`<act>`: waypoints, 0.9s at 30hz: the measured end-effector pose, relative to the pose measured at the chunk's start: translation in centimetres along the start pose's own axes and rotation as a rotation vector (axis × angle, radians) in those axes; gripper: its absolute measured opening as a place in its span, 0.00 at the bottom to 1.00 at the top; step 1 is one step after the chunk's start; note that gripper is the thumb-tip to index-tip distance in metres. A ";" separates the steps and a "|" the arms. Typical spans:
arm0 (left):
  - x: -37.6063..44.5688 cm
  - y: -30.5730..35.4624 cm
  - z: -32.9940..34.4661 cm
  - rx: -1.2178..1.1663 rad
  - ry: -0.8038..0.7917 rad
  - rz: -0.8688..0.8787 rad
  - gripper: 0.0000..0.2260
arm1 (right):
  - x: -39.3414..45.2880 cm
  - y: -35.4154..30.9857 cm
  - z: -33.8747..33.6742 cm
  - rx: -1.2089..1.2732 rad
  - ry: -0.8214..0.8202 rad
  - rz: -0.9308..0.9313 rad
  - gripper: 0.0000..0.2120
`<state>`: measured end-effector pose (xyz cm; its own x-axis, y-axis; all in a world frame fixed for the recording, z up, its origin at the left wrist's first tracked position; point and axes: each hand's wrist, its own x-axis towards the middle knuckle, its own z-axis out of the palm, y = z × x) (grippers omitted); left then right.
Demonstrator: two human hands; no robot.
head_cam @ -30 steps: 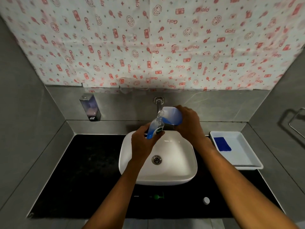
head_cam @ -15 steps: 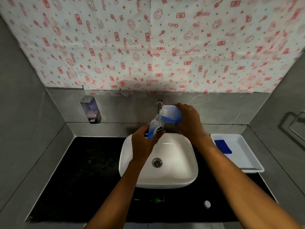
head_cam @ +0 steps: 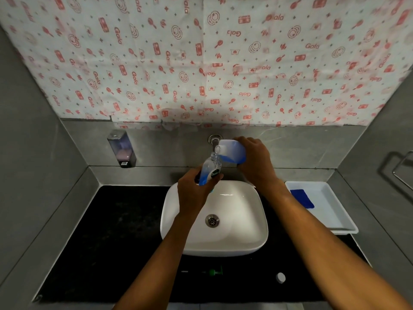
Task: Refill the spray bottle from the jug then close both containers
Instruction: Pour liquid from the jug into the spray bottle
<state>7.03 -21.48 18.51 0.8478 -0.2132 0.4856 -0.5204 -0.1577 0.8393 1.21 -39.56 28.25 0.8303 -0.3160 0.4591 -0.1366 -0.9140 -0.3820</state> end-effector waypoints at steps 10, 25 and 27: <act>0.5 0.0 0.2 0.007 -0.003 0.015 0.13 | 0.7 0.2 -0.1 0.017 0.035 -0.049 0.29; 0.4 0.4 0.4 0.028 0.000 0.029 0.15 | 0.7 0.4 -0.2 -0.007 0.057 -0.058 0.27; 0.4 0.4 0.5 0.029 -0.001 0.019 0.14 | 0.8 0.4 -0.3 -0.008 0.062 -0.063 0.26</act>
<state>7.11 -22.07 18.90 0.8378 -0.2175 0.5008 -0.5388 -0.1812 0.8227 1.63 -40.21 28.70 0.8022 -0.2728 0.5311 -0.0896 -0.9344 -0.3447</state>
